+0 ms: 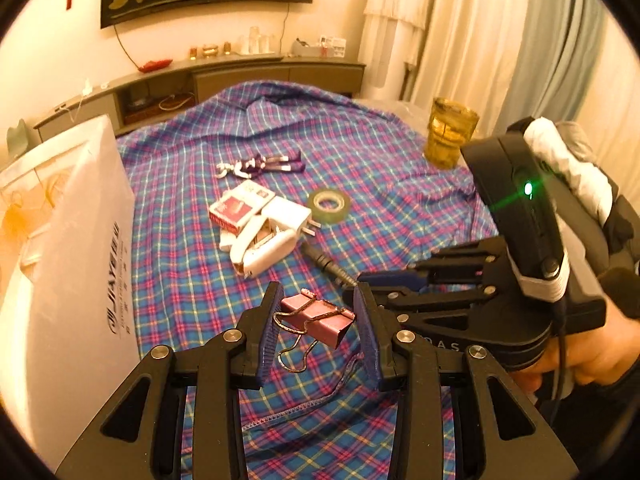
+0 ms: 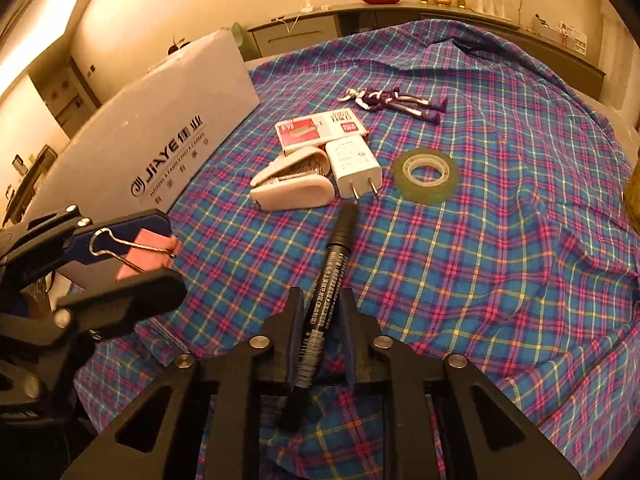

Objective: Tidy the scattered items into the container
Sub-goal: 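Grasp the pink binder clip with left tool while right tool grasps the black marker, then carry the binder clip and marker with both tools over the cardboard box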

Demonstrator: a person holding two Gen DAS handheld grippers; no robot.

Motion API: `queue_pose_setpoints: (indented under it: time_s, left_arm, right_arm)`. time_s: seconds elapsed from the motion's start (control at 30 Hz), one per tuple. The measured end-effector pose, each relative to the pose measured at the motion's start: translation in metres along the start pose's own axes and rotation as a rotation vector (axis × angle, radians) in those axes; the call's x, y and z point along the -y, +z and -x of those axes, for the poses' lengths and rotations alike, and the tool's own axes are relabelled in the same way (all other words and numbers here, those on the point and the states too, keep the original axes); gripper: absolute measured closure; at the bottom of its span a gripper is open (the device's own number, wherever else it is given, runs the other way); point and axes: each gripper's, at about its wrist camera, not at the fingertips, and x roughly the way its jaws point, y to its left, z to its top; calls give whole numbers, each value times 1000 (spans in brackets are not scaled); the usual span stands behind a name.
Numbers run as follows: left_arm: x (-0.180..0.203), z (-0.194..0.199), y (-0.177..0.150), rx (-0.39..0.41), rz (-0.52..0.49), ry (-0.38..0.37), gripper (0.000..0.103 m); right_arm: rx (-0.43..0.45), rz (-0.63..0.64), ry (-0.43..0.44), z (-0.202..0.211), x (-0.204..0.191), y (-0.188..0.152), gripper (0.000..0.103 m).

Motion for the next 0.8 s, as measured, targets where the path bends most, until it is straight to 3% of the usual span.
queue_pose_setpoints:
  time_s: [0.43,0.8]
  left_arm:
    - [-13,23,16,58,55,11,65]
    - [-28,32,22,73,99,20,65]
  right_arm:
    - [93,-25,24,34,-5,3,88]
    - [136,-98,119,55,-10,4,88]
